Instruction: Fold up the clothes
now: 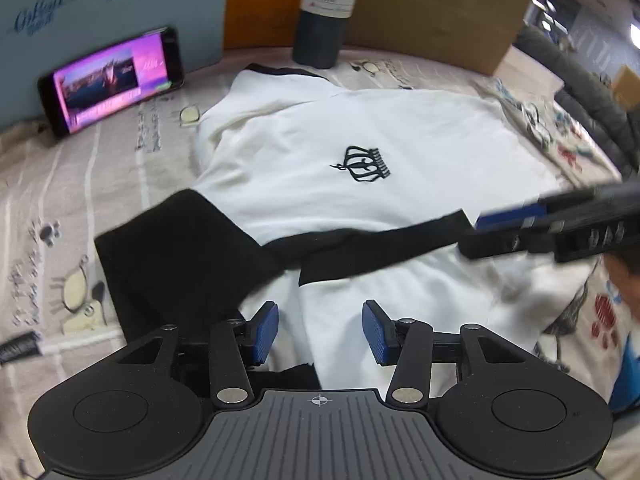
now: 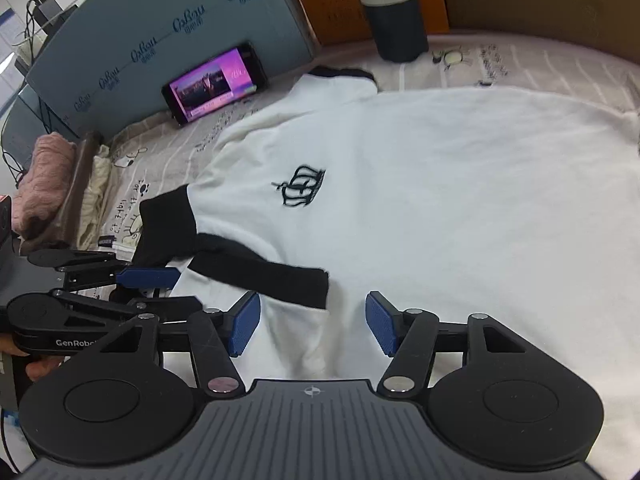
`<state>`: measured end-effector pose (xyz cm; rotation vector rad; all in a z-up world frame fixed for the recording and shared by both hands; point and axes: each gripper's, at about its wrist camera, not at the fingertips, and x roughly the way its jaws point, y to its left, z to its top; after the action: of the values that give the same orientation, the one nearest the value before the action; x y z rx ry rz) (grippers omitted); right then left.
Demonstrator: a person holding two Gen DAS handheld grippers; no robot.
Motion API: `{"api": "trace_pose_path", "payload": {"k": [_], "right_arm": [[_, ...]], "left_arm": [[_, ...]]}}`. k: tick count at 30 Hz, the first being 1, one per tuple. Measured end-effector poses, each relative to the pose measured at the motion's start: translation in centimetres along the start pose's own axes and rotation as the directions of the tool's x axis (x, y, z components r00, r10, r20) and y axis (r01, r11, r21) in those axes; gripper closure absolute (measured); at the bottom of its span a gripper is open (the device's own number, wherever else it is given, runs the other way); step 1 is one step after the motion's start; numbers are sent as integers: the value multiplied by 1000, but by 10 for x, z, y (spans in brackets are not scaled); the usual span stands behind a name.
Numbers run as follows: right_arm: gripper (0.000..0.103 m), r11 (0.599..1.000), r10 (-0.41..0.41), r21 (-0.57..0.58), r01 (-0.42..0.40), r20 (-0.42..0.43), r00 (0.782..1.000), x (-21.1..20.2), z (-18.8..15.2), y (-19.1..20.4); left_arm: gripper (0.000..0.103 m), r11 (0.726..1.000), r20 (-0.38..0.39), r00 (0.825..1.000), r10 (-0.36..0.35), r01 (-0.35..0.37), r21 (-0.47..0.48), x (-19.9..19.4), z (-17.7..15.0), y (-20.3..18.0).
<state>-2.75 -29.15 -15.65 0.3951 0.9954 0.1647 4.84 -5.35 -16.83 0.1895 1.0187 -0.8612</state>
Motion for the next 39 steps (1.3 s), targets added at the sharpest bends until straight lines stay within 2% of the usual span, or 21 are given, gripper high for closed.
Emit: {"api": "trace_pose_path", "payload": {"k": [1, 2, 3, 4, 5, 6, 8, 11, 13, 15, 18, 23, 28, 32, 34, 35, 36, 39], "right_arm": [[53, 1000, 11, 8, -11, -10, 1000, 4, -2, 2], [61, 1000, 19, 13, -19, -19, 1000, 8, -4, 3], [71, 1000, 12, 10, -12, -21, 1000, 10, -6, 7], [77, 1000, -4, 7, 5, -12, 1000, 8, -7, 8], [90, 1000, -15, 8, 15, -1, 1000, 6, -8, 10], [95, 1000, 0, 26, 0, 15, 1000, 1, -9, 9], [95, 999, 16, 40, -18, 55, 998, -16, -14, 12], [95, 999, 24, 40, -29, 124, 992, -47, -25, 20], [95, 999, 21, 43, -28, 160, 987, -69, -37, 27], [95, 998, 22, 50, -31, 183, 983, -92, -52, 34], [95, 999, -10, 52, 1, 160, 987, -114, -81, 43], [95, 998, -25, 63, 19, 97, 995, -126, -126, 56], [95, 997, -22, 76, 18, 48, 999, -123, -156, 60], [95, 996, -26, 87, 26, -3, 1000, -122, -167, 54], [86, 995, -28, 92, 31, -28, 999, -121, -173, 51], [75, 995, -29, 95, 33, -41, 999, -121, -176, 50], [62, 994, -32, 100, 36, -48, 998, -122, -178, 47], [59, 980, -87, 183, 78, 37, 996, -147, -176, 27]], "left_arm": [[60, 999, 10, 999, -31, 31, -7, -1, -1, 0], [66, 999, 18, 999, -50, 50, 6, -2, -3, -3], [94, 999, 24, 999, -43, 42, 34, -4, -6, -7], [103, 998, 37, 999, -35, 33, 51, -7, -8, -8], [103, 998, 54, 998, -32, 29, 61, -12, -9, -9], [103, 997, 76, 996, -39, 34, 64, -20, -10, -10], [103, 996, 123, 990, -64, 56, 64, -38, -11, -13], [103, 987, 181, 971, -154, 142, 74, -67, -12, -20], [103, 972, 198, 954, -226, 208, 106, -83, -16, -28], [103, 945, 189, 928, -320, 299, 135, -98, -24, -34], [103, 892, 123, 889, -442, 421, 167, -103, -42, -38], [103, 827, -25, 840, -542, 538, 162, -103, -69, -44], [103, 811, -194, 824, -532, 562, 163, -82, -86, -53], [102, 797, -333, 797, -504, 578, 178, -68, -99, -64], [96, 785, -377, 787, -489, 585, 203, -68, -98, -70], [93, 778, -378, 784, -492, 591, 213, -71, -94, -71], [85, 769, -351, 782, -515, 602, 215, -76, -85, -70], [66, 744, -224, 771, -596, 635, 209, -89, -48, -66]]}}
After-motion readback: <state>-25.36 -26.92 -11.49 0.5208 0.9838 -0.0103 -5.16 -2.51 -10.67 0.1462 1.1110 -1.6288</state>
